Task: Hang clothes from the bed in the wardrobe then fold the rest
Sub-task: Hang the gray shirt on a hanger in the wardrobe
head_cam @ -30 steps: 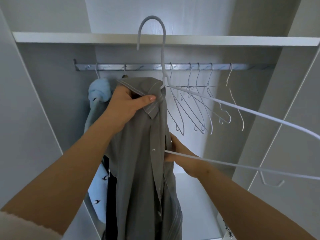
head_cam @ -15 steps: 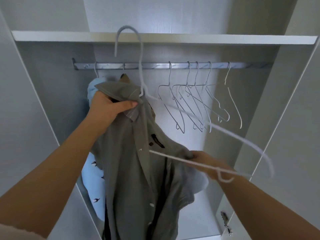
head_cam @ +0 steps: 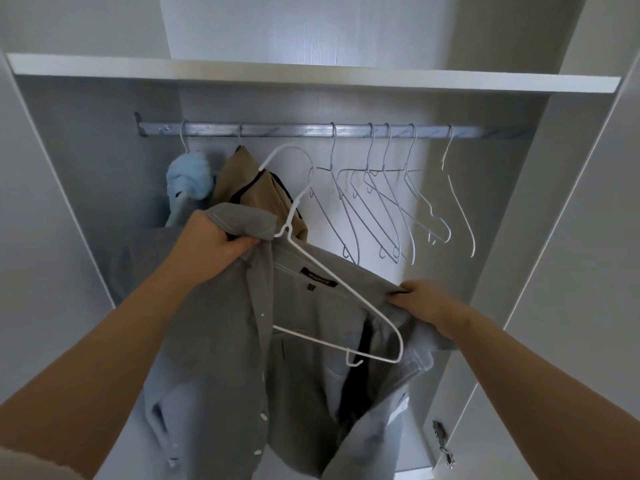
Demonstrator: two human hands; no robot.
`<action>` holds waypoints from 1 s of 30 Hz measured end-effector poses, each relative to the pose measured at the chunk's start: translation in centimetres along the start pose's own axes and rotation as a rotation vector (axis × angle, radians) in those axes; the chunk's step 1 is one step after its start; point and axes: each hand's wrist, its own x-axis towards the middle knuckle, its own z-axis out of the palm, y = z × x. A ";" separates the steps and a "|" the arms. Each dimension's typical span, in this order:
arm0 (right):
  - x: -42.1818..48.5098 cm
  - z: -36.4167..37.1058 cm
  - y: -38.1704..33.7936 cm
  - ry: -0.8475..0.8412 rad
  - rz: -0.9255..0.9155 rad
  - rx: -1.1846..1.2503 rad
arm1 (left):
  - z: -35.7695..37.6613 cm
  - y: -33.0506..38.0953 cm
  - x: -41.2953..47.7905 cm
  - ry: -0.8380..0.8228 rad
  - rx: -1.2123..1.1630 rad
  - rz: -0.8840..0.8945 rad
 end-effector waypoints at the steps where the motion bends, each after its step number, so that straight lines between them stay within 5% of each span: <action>1: 0.0 -0.1 0.0 0.000 0.020 0.020 | 0.1 0.0 0.1 -0.005 0.073 0.055; 7: -0.1 0.1 -1.4 -0.030 0.122 0.182 | 2.3 1.0 -0.2 0.039 0.505 0.061; 11: -0.7 -0.3 -3.6 -0.100 0.198 0.579 | 4.5 2.3 -1.0 0.043 0.536 0.055; 14: -1.6 -0.1 -4.7 -0.287 0.124 0.793 | 5.5 1.9 -1.0 0.024 0.390 -0.126; 16: -1.7 0.2 -4.9 -0.233 -0.027 0.717 | 5.4 1.5 -1.1 0.045 0.164 -0.202; 20: -1.6 0.5 -4.4 0.250 -0.451 0.421 | 4.5 1.5 -1.2 0.194 -0.213 -0.345; 23: -0.6 0.3 -4.0 0.648 -0.416 0.141 | 4.2 1.7 -1.0 0.219 -0.302 -0.422; 30: -1.3 1.1 -5.5 0.580 -0.301 -0.153 | 4.8 3.6 -1.0 0.200 -0.469 -0.266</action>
